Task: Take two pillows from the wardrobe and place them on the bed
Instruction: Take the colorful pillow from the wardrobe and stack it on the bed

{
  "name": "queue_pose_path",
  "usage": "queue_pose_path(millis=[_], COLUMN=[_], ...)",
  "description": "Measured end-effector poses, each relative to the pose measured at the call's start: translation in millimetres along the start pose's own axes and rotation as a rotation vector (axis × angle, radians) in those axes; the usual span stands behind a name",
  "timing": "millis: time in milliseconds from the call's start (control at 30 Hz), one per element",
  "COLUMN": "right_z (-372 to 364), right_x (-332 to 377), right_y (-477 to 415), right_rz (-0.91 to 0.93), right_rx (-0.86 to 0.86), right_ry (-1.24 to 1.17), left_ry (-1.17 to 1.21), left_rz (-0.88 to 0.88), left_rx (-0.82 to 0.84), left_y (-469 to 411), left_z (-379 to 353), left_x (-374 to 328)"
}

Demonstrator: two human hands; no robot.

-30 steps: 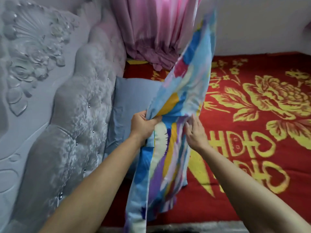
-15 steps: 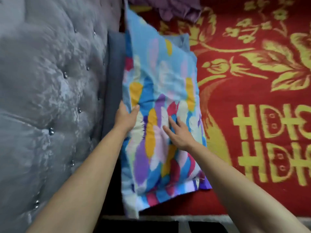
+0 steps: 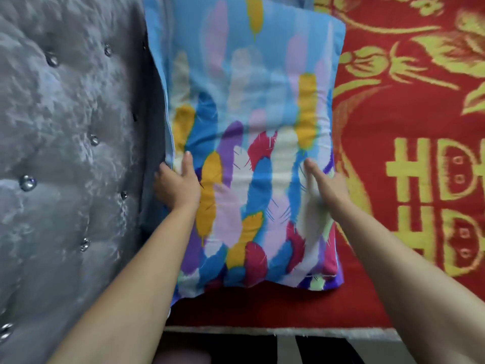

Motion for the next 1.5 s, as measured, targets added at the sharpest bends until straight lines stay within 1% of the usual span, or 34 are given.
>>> queue_pose_path(millis=[33, 100, 167, 200, 267, 333, 400, 467, 500, 533, 600, 667, 700, 733, 767, 833, 900, 933, 967, 1000, 1033, 1067, 1133, 1167, 1233, 1300, 1367, 1433, 1500], right_z=[6.4, 27.8, 40.6, 41.0, 34.0, 23.5, 4.8, -21.7, -32.0, -39.2, -45.9, -48.2, -48.2, -45.6, -41.1, -30.9, -24.9, -25.9, -28.1, -31.0, -33.8, -38.7, -53.2, -57.3, -59.6, -61.3, -63.0, -61.9, -61.0], right_x=[7.1, 23.0, 41.1, 52.7, 76.1, 97.2, 115.1, 119.4, 114.3, 105.7, 86.1, 77.0, 80.4, 90.5, 106.2, 141.4, 161.4, 164.0, 163.3, 160.1, 155.7, 148.2, 118.4, 107.2, 103.3, 102.3, 94.0, 88.2, 91.5], right_y=[3.0, 18.3, 39.3, 47.4, 56.8, 59.5, 58.0, 49.5, 44.7, 40.5, 34.6, 29.2, 32.6, 41.3, 55.2, 98.9, 147.3, 164.8, 171.7, 165.3, 145.4, 116.9, 53.1, 32.5, 17.7, 19.1, 21.4, 21.7, 24.3], right_rz=[0.050, 0.159, 0.241, 0.273, 0.292, 0.303, 0.332, 0.353, 0.346, 0.331, 0.299, 0.257, 0.261, 0.315, 0.423, 0.729, 1.007, 1.114, 1.183, 1.182, 1.097, 0.933, 0.543, 0.430, 0.377, 0.370, 0.366, 0.327, 0.320], right_rx=[-0.009, -0.160, -0.274, -0.285, -0.286, -0.311, -0.308, -0.228, -0.171, -0.102, 0.044, 0.123, 0.118, 0.068, -0.009, -0.187, -0.342, -0.382, -0.398, -0.393, -0.369, -0.316, -0.170, -0.121, -0.083, -0.046, -0.030, -0.073, -0.156], right_ry=[-0.012, -0.077, -0.195, -0.243, -0.278, -0.229, -0.096, 0.070, 0.105, 0.089, -0.049, -0.146, -0.148, -0.129, -0.110, -0.111, -0.146, -0.161, -0.161, -0.130, -0.064, 0.040, 0.285, 0.347, 0.347, 0.335, 0.375, 0.415, 0.443], left_ry=[0.060, 0.199, 0.255, 0.260, 0.194, 0.023, -0.119, -0.198, -0.205, -0.211, -0.259, -0.287, -0.284, -0.277, -0.271, -0.258, -0.236, -0.222, -0.208, -0.204, -0.215, -0.240, -0.308, -0.335, -0.365, -0.388, -0.429, -0.483, -0.527], left_rz=[-0.053, -0.199, -0.336, -0.388, -0.423, -0.359, -0.274, -0.243, -0.249, -0.263, -0.279, -0.259, -0.242, -0.228, -0.217, -0.202, -0.188, -0.182, -0.176, -0.169, -0.160, -0.152, -0.157, -0.162, -0.159, -0.178, -0.219, -0.254, -0.266], left_rx=[-0.074, -0.222, -0.343, -0.376, -0.365, -0.261, -0.108, 0.081, 0.185, 0.287, 0.432, 0.443, 0.413, 0.380, 0.354, 0.327, 0.295, 0.278, 0.268, 0.268, 0.275, 0.283, 0.286, 0.287, 0.297, 0.312, 0.315, 0.284, 0.255], left_y=[-3.9, -15.2, -30.2, -40.8, -69.3, -103.3, -127.5, -131.0, -124.1, -113.0, -84.5, -65.5, -62.5, -62.5, -64.5, -69.1, -71.8, -72.6, -73.3, -73.7, -73.5, -71.9, -67.2, -66.1, -68.2, -71.5, -71.9, -68.7, -64.1], left_z=[11.0, 38.5, 69.8, 81.4, 92.3, 87.8, 71.6, 46.2, 30.5, 14.9, -9.0, -17.4, -17.0, -16.0, -15.6, -17.6, -17.8, -17.3, -16.6, -17.6, -19.8, -21.6, -25.2, -27.8, -31.3, -30.9, -26.4, -19.4, -13.5], left_x=[-13.6, -46.9, -79.8, -93.4, -112.3, -110.7, -92.8, -69.1, -56.4, -42.9, -14.5, 7.1, 13.0, 16.4, 18.5, 20.9, 25.1, 27.4, 29.2, 30.9, 32.2, 32.6, 28.7, 25.3, 21.2, 19.5, 19.0, 16.6, 13.1])
Point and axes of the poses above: each hand's wrist, its own y-axis away from the middle knuckle, its own z-axis out of the back of the hand, x = y × z, the point moved 10 cm from there along -y, towards the middle knuckle, and after that the axes turned 15 degrees about -z, right-handed, at the moved point
